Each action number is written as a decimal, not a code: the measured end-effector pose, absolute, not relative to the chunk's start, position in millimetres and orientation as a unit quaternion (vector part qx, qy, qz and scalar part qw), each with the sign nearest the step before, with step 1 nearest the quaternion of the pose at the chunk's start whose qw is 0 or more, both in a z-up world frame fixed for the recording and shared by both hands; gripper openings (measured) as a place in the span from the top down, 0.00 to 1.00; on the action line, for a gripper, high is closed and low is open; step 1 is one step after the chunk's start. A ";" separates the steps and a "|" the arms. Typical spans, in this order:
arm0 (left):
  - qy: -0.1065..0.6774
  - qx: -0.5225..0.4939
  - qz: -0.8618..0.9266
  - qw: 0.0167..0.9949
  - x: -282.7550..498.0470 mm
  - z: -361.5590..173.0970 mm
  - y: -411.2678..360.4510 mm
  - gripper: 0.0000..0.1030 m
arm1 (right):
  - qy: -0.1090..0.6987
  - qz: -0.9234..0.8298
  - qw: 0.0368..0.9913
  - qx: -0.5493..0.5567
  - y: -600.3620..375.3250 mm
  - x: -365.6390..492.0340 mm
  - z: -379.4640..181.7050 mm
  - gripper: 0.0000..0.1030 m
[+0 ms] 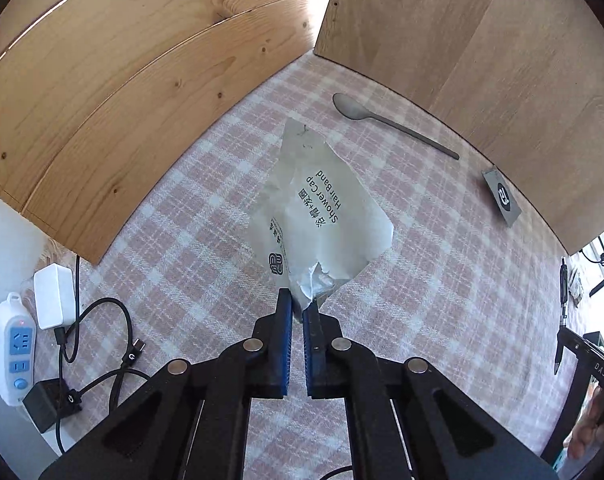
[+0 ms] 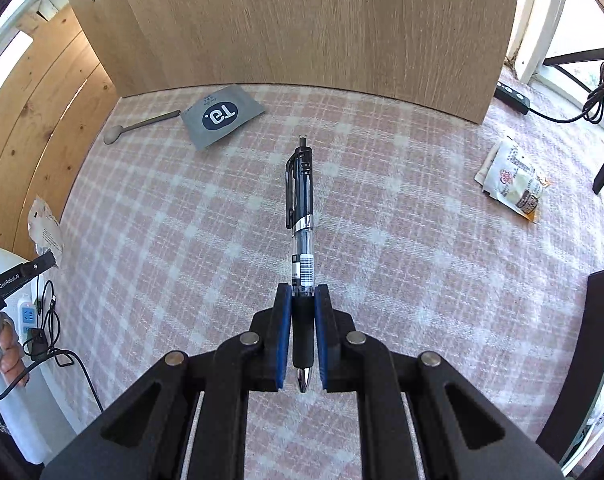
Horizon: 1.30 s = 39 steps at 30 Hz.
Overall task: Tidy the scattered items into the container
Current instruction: 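Carry the packet and pen over the tray and open both grippers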
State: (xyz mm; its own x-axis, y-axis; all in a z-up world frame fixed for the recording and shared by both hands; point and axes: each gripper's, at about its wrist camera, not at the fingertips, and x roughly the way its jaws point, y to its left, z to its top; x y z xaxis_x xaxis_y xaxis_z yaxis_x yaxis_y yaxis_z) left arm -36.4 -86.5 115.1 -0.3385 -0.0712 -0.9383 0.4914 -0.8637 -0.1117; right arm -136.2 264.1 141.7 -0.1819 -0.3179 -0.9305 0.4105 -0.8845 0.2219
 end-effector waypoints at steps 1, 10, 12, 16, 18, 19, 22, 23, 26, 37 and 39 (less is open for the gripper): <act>0.189 0.543 -0.800 0.171 -35.6 121.3 -82.2 0.96 | 0.037 -0.773 0.235 0.589 266.9 -128.9 146.0 0.89; 0.170 0.522 -0.832 0.079 -53.0 163.7 -12.8 0.96 | 0.002 -0.808 0.209 0.551 309.5 -116.2 178.8 0.89; 0.159 0.520 -0.838 0.045 -61.0 170.5 17.9 0.96 | -0.008 -0.819 0.195 0.539 321.5 -112.5 186.1 0.89; 0.136 0.524 -0.840 -0.034 -73.6 182.5 92.1 0.96 | -0.032 -0.835 0.164 0.525 363.2 -101.2 200.4 0.89; 0.119 0.527 -0.838 -0.077 -77.0 189.1 134.8 0.96 | -0.051 -0.842 0.142 0.518 397.6 -91.9 209.6 0.89; 0.110 0.528 -0.836 -0.098 -78.7 191.4 156.1 0.96 | -0.058 -0.845 0.130 0.515 413.5 -85.7 211.2 0.89; 0.079 0.531 -0.828 -0.164 -78.1 199.0 224.3 0.96 | -0.079 -0.856 0.085 0.505 468.0 -64.0 215.8 0.89; 0.066 0.530 -0.825 -0.184 -77.1 201.7 247.0 0.96 | -0.087 -0.858 0.070 0.502 485.8 -57.1 216.7 0.89; 0.040 0.531 -0.811 -0.242 -72.3 208.9 313.4 0.96 | -0.107 -0.863 0.018 0.493 539.6 -36.2 217.8 0.89; -0.049 0.524 -0.755 -0.391 -29.8 223.2 496.9 0.95 | -0.158 -0.850 -0.105 0.491 671.9 20.8 209.2 0.89; -0.047 0.527 -0.743 -0.410 -25.2 221.2 515.2 0.93 | -0.164 -0.849 -0.112 0.490 679.7 25.1 208.2 0.89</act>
State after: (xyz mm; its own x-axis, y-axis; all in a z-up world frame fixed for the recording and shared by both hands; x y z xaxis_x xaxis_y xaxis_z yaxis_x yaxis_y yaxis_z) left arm -25.2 515.2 221.2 -0.1093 0.5601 -0.8212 -0.6588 -0.6594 -0.3621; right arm 25.1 679.7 208.2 -0.4952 0.0288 -0.8683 -0.3499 -0.9214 0.1691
